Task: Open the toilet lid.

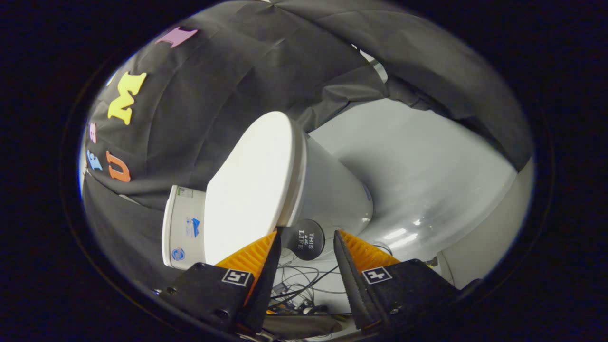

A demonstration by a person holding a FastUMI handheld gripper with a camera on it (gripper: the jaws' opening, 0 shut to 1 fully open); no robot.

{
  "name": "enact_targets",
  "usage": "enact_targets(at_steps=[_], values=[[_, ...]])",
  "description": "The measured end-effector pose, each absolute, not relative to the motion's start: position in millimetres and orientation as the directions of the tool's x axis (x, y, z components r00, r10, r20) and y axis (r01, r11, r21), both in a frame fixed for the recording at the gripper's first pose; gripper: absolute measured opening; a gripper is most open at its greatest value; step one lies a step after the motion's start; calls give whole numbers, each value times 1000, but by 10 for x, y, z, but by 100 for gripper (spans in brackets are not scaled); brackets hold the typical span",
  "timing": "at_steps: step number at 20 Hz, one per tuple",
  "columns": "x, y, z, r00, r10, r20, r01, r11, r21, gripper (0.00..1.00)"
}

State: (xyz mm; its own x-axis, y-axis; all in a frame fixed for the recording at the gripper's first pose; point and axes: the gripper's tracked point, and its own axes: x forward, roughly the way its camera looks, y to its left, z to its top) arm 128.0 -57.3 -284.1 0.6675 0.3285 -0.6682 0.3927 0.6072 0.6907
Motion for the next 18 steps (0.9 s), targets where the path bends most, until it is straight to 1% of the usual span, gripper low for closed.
enact_targets(at_steps=[1,6,7,10,11,12,13,15,17,18], values=[[1289,-589,-2862,671,336,-661,400,586,705,67],[1375,-574,-2739,730,397,-556,367,458,810,55],[1392,-576,-2773,732,392,-557,370,457,809,49],[1377,-592,-2806,724,404,-559,369,459,808,39],[1403,-609,-2788,732,396,-555,378,443,813,31],[1406,-622,-2772,734,397,-551,385,426,819,29],[1411,-622,-2758,738,391,-550,393,413,822,24],[1409,-606,-2782,733,386,-560,429,378,821,21],[1395,-619,-2738,722,402,-562,461,327,825,21],[1394,-609,-2745,722,400,-564,461,329,824,20]])
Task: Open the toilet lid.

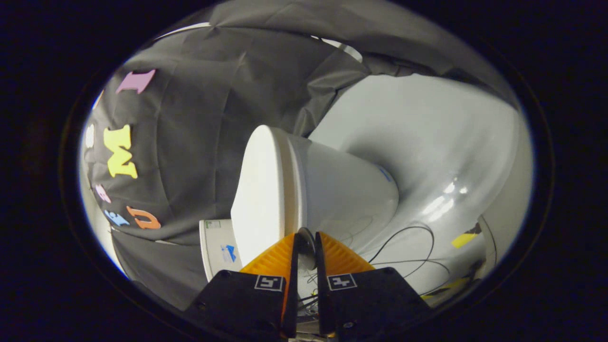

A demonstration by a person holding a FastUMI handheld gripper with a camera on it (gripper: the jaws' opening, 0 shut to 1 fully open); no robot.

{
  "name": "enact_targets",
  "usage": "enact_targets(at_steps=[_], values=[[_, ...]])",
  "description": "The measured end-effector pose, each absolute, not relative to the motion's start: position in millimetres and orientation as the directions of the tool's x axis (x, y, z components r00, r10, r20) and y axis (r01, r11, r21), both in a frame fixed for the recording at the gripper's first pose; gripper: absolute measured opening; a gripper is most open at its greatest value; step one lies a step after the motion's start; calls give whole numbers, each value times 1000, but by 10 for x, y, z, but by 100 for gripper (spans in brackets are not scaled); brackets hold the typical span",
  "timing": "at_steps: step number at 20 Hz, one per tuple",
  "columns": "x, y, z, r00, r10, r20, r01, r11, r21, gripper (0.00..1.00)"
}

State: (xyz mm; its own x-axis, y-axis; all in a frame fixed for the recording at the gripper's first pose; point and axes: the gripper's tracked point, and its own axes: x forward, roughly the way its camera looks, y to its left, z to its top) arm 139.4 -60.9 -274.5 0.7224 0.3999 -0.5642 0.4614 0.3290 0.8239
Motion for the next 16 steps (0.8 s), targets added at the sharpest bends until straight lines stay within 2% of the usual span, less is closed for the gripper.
enact_targets(at_steps=[5,10,16], values=[[1362,-578,-2694,700,385,-601,436,437,787,17],[1347,-551,-2586,681,363,-636,452,475,755,11],[1425,-503,-2114,704,351,-617,377,551,744,7]])
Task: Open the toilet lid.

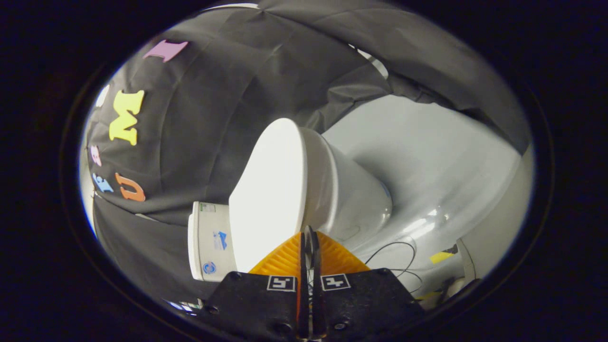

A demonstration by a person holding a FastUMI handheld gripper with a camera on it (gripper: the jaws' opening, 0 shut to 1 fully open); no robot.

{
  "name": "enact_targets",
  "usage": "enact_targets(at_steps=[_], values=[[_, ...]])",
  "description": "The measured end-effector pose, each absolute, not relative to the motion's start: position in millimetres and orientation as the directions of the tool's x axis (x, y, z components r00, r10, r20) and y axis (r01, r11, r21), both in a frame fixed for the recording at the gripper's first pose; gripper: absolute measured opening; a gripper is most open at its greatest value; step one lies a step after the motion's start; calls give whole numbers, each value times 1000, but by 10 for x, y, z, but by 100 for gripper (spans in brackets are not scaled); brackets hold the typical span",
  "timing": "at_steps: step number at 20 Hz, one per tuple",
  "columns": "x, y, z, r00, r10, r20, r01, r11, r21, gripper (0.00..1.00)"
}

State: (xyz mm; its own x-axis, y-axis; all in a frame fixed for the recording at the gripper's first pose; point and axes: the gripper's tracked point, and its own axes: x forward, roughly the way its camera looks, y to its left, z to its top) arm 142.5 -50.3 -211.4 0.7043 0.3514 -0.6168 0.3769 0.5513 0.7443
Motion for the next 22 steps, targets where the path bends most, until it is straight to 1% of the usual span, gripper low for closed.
enact_targets(at_steps=[8,11,17,22], values=[[1441,-381,-1536,741,335,-582,313,595,741,7],[1467,-260,-1299,755,334,-565,267,631,729,7],[1510,-14,-852,769,308,-560,183,733,655,6],[1530,167,-640,771,272,-576,160,793,588,7]])
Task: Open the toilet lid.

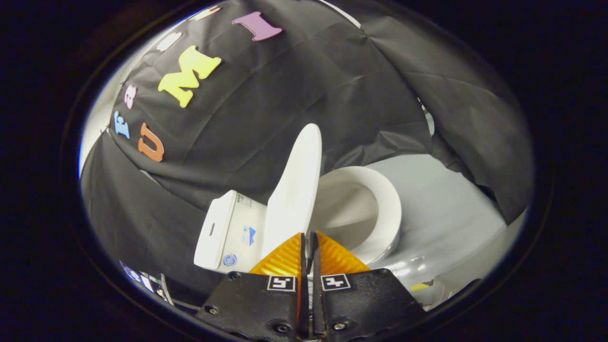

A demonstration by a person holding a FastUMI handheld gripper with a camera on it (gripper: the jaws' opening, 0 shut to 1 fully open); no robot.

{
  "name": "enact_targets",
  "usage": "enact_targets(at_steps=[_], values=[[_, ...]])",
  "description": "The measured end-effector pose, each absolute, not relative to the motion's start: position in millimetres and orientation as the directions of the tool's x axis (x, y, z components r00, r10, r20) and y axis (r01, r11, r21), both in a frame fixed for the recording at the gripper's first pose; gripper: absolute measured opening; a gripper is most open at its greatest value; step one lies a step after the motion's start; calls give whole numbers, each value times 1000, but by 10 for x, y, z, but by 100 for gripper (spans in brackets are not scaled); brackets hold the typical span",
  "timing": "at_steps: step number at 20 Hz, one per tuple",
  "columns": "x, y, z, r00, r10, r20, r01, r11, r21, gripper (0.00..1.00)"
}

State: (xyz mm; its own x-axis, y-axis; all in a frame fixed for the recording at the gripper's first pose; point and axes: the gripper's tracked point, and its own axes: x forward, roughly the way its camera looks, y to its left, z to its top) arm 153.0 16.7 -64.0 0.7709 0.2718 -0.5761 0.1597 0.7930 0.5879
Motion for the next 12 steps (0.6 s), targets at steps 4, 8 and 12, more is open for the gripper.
enact_targets(at_steps=[4,8,12], values=[[1523,296,-496,769,249,-588,148,827,543,6],[1541,442,-345,772,216,-598,125,871,476,6],[1563,522,-249,772,176,-611,122,902,414,7]])
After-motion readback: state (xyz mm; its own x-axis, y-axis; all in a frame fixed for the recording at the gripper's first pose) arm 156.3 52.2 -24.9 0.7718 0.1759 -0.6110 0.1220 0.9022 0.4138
